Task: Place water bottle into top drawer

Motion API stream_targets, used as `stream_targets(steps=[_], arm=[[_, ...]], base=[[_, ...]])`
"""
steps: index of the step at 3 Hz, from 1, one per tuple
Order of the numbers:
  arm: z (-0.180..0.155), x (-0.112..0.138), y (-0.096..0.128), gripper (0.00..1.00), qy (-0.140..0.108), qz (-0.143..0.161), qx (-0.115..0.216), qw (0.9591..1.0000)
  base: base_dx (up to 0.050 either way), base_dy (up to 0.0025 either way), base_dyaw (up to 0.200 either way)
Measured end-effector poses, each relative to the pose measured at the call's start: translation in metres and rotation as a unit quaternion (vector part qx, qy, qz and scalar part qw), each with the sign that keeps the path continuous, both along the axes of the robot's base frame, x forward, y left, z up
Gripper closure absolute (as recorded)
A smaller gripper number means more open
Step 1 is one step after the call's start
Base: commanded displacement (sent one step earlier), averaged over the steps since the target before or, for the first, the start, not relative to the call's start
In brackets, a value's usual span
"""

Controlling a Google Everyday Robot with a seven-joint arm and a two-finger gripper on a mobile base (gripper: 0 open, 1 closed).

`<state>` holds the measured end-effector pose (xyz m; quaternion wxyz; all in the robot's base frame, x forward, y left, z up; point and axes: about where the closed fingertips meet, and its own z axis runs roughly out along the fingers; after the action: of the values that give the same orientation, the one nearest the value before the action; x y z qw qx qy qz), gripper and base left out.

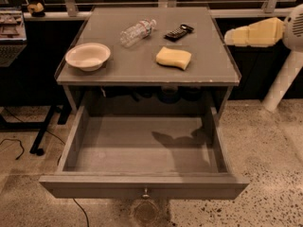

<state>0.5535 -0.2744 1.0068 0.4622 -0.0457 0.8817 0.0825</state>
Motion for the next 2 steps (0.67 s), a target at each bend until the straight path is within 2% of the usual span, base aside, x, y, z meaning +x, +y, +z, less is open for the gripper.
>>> stream_targets(steps=[1,2], arm=[[0.011,0.039,0.000,0.00,-0.011,-0.042,0.041,0.9982],[0.014,0.072,0.005,0.00,-0.009,-0.080,0.082,0.9934]], base=[[0.000,0.00000,0.000],[0.000,0.00000,0.000]])
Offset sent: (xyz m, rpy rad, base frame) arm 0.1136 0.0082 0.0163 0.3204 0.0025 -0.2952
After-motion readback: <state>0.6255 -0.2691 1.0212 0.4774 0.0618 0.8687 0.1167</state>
